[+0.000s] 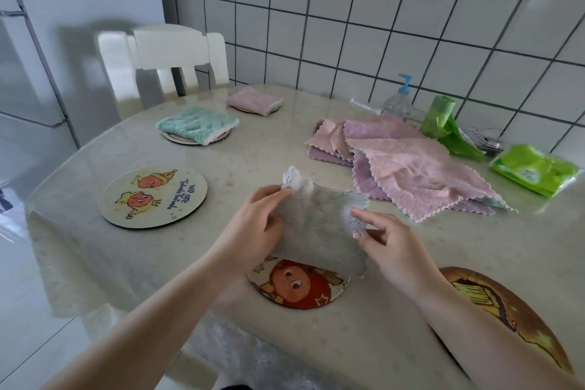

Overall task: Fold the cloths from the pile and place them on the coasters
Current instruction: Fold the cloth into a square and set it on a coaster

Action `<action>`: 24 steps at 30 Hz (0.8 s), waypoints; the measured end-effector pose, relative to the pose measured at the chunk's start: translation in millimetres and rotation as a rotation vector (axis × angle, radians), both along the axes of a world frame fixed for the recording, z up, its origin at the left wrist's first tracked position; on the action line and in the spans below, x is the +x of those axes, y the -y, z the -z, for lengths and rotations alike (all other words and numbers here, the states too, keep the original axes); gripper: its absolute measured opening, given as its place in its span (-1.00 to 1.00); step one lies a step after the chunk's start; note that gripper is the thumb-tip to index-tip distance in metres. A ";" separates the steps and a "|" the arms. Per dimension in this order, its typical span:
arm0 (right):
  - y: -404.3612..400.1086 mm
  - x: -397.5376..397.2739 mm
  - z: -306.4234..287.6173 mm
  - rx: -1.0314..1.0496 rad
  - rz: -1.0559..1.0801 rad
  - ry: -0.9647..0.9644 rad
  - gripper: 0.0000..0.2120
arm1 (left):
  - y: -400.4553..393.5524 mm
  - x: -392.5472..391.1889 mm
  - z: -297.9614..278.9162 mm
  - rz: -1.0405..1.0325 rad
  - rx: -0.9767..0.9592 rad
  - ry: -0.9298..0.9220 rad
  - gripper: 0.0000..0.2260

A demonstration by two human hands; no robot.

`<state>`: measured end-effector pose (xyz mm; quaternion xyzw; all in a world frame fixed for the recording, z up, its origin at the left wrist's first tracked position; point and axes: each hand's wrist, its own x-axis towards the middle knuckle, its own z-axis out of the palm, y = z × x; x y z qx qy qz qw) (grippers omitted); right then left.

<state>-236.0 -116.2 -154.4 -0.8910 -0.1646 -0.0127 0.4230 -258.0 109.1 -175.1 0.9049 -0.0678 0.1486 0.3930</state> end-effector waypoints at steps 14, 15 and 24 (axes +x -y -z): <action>-192.8 14.5 -2.2 0.210 -0.233 -0.149 -0.69 | -188.8 -11.3 -31.3 -0.224 -0.024 -0.057 -0.51; -202.9 16.6 -0.1 0.227 -0.237 -0.164 -0.69 | -197.7 -8.9 -31.7 -0.231 -0.034 -0.068 -0.52; -239.8 23.5 15.1 0.180 -0.222 -0.163 -0.66 | -233.7 3.7 -15.3 -0.248 -0.075 -0.157 -0.54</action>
